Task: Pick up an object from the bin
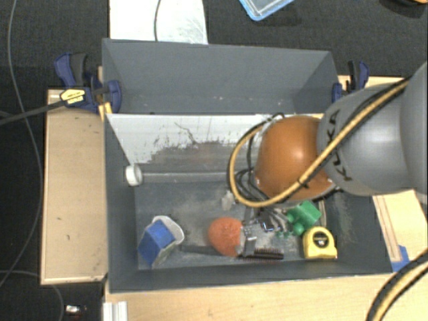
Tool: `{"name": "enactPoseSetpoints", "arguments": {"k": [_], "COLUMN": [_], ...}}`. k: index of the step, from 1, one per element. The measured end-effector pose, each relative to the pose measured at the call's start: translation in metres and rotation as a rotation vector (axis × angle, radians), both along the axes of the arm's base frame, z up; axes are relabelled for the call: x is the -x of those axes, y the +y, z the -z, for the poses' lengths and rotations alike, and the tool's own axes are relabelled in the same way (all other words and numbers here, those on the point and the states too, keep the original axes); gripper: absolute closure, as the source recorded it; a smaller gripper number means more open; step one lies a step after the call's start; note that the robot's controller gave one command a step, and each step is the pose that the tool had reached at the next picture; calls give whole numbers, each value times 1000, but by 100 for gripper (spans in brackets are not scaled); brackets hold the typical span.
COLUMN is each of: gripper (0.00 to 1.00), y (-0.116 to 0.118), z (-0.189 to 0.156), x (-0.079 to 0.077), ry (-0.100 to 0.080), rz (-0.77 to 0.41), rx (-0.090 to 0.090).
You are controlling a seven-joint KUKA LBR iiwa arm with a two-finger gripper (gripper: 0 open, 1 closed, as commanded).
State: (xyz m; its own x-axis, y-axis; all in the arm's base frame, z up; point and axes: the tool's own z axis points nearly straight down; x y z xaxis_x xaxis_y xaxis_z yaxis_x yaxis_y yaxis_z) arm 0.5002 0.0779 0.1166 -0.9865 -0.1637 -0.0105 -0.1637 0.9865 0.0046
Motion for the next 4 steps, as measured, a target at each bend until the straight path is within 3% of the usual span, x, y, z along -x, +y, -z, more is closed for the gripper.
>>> {"name": "enactPoseSetpoints", "arguments": {"k": [1, 2, 3, 4], "gripper": [0, 0, 0, 100], "y": [2, 3, 5, 17], "z": [13, 25, 37, 46], "x": [7, 9, 12, 19], "ry": [0, 2, 5, 7], "rz": [170, -127, 110, -139], "rx": [-2, 1, -1, 2]}}
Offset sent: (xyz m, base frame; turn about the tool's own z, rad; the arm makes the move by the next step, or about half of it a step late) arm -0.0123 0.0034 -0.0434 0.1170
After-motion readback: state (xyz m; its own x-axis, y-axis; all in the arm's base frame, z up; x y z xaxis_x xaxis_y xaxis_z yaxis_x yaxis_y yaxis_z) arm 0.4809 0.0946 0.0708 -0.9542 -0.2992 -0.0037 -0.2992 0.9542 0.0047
